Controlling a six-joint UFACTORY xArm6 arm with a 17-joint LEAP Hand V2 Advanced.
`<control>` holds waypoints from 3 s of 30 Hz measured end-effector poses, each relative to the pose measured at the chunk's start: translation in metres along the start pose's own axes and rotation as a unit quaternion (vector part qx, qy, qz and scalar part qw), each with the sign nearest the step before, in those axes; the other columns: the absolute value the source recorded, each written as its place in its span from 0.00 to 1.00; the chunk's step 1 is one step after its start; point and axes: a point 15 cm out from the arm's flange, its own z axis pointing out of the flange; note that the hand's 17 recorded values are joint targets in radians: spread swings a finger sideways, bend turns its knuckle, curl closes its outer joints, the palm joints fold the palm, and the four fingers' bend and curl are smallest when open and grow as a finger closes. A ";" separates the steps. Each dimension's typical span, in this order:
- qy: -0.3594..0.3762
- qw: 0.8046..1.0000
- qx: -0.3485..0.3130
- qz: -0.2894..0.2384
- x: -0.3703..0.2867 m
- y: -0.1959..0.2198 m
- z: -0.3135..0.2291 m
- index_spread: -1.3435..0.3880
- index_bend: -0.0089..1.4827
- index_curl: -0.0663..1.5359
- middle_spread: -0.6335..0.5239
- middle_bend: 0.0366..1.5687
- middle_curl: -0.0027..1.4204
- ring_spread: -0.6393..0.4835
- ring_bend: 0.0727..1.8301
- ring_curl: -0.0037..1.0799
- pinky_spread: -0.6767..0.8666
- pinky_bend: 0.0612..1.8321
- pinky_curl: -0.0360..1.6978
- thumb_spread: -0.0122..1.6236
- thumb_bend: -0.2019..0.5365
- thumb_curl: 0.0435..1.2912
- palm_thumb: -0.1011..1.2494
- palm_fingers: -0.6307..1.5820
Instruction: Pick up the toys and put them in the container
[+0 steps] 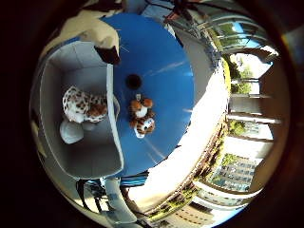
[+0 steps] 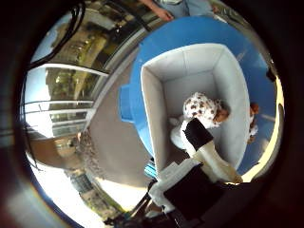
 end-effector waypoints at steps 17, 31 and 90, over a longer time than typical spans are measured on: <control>-0.007 0.986 -0.123 0.111 0.158 0.042 0.115 0.76 0.11 0.25 0.66 0.10 0.26 0.84 0.32 0.28 0.78 0.41 0.29 0.69 0.23 0.28 0.52 0.37; -0.027 0.974 -0.193 0.115 0.162 0.051 0.214 0.81 0.11 0.22 0.66 0.11 0.27 0.84 0.33 0.29 0.78 0.42 0.26 0.70 0.23 0.27 0.50 0.38; -0.020 0.999 0.034 -0.037 -0.036 0.068 -0.091 0.21 0.73 0.03 0.31 0.76 0.84 0.46 0.83 0.76 0.53 0.85 0.56 0.71 0.25 0.60 0.73 0.63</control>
